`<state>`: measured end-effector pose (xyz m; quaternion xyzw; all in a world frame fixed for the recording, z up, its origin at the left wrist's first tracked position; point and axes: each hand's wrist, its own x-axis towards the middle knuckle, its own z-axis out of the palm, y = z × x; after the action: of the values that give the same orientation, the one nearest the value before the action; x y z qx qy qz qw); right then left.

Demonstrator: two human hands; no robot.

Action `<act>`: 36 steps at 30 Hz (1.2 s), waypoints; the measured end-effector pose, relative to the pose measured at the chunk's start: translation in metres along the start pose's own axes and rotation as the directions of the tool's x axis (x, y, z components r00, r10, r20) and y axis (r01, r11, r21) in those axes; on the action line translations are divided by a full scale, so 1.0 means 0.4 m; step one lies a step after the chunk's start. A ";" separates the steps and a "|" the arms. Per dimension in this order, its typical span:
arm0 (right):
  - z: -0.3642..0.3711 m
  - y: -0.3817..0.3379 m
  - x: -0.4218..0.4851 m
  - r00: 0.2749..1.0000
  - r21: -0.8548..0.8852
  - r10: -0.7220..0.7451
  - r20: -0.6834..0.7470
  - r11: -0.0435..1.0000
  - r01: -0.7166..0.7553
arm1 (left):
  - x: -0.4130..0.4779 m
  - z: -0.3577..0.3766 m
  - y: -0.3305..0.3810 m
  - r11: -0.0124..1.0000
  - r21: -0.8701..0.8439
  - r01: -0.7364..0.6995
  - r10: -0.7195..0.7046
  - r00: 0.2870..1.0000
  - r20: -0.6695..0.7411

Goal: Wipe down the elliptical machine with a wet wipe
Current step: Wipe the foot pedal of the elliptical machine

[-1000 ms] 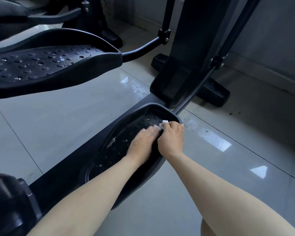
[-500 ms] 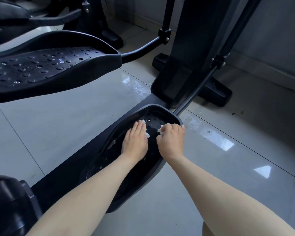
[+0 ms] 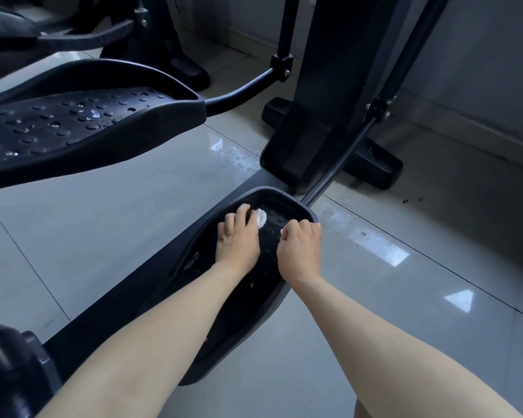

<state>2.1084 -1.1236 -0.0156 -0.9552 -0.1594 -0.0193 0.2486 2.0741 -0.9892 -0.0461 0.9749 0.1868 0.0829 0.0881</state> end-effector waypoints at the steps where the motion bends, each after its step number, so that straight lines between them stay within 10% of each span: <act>1: -0.001 -0.001 0.000 1.000 0.006 -0.006 -0.005 1.000 0.006 | 0.008 -0.001 -0.007 1.000 -0.026 0.001 -0.002 1.000 -0.018; 7: -0.010 0.004 0.000 0.999 0.102 -0.016 -0.036 0.995 0.020 | 0.062 0.001 0.016 0.905 -0.411 0.109 -0.122 0.993 -0.005; 15: -0.041 0.017 0.005 0.994 0.290 0.090 -0.056 0.955 -0.070 | 0.031 0.038 0.069 0.920 -0.319 -0.226 0.203 0.974 -0.105; 19: -0.059 0.017 0.010 0.980 0.411 0.195 -0.039 0.897 -0.162 | -0.028 -0.009 0.111 0.666 -0.739 0.099 0.177 0.942 0.285; 22: -0.061 0.016 0.005 0.977 0.415 0.213 -0.003 0.889 -0.193 | -0.060 -0.037 0.137 0.557 -0.820 0.127 0.211 0.934 0.288; 30: -0.047 0.020 -0.015 0.999 0.197 0.018 -0.029 0.980 -0.012 | -0.025 -0.008 0.030 0.902 -0.226 -0.369 0.392 0.917 0.068; 36: -0.037 0.019 -0.017 0.999 0.083 -0.039 -0.019 0.996 0.041 | -0.013 -0.021 -0.048 0.973 0.102 -0.205 0.185 0.966 0.180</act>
<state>2.1048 -1.1389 -0.0071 -0.9405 -0.1769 -0.0258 0.2890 2.0610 -0.9723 -0.0427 0.9956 0.0863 -0.0032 0.0362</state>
